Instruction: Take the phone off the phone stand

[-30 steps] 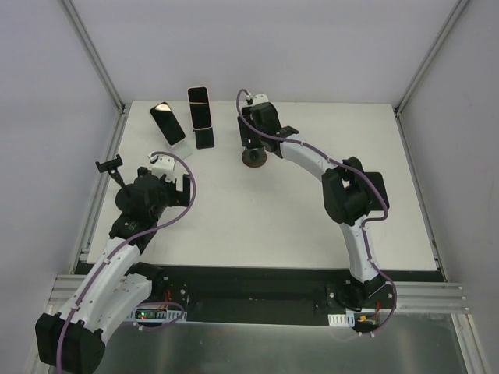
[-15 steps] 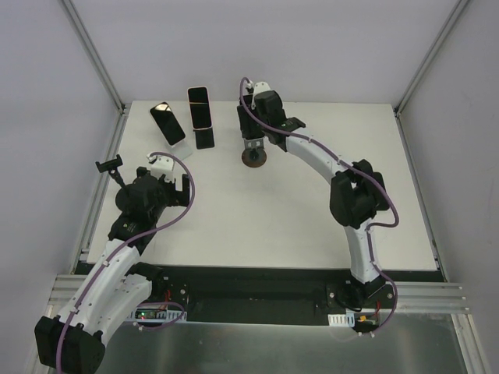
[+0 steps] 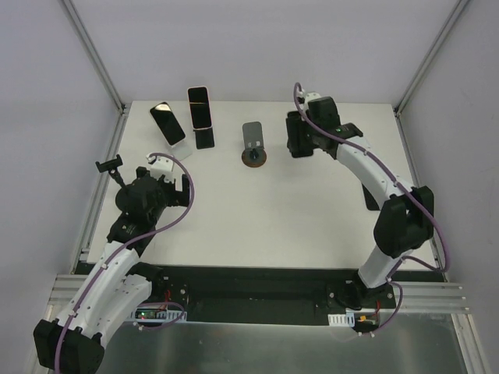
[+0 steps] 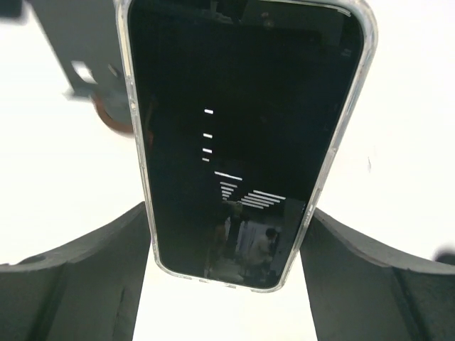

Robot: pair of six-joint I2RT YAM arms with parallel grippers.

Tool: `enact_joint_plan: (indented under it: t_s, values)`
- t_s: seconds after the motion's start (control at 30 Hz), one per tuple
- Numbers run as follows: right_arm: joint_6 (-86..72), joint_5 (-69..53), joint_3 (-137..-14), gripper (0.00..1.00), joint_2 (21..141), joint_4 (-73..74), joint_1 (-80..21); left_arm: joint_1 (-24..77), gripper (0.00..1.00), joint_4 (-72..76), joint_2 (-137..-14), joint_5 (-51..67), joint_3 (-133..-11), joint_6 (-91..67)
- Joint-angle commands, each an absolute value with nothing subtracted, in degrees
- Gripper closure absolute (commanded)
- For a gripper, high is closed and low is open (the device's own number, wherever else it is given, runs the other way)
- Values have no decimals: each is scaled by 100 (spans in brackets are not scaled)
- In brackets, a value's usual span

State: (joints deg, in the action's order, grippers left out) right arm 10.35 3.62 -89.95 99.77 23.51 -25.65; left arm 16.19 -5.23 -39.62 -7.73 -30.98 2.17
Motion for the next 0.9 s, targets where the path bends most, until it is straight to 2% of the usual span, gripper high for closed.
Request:
enact_joint_plan:
  t_s: [0.0,0.2,0.4,0.6,0.87]
  values:
    - [1301,53,-8210,91,9150,2935,-2137,1661,1,-378,-3841,-756,-3173,290]
    - [1389,-325,-7436,91,8824,3691,-1354,1723,1,-378,-3823,-782,-3199,360]
    - [1415,-633,-7304,91,9316,4385,-572,1810,1,-299,-3841,-826,-3208,448]
    - [1512,-194,-7260,87,9799,4448,-273,1872,1,-237,-3885,-809,-3208,483]
    - [1828,-422,-7259,79,10239,4184,123,1890,1,-220,-3850,-853,-3191,536]
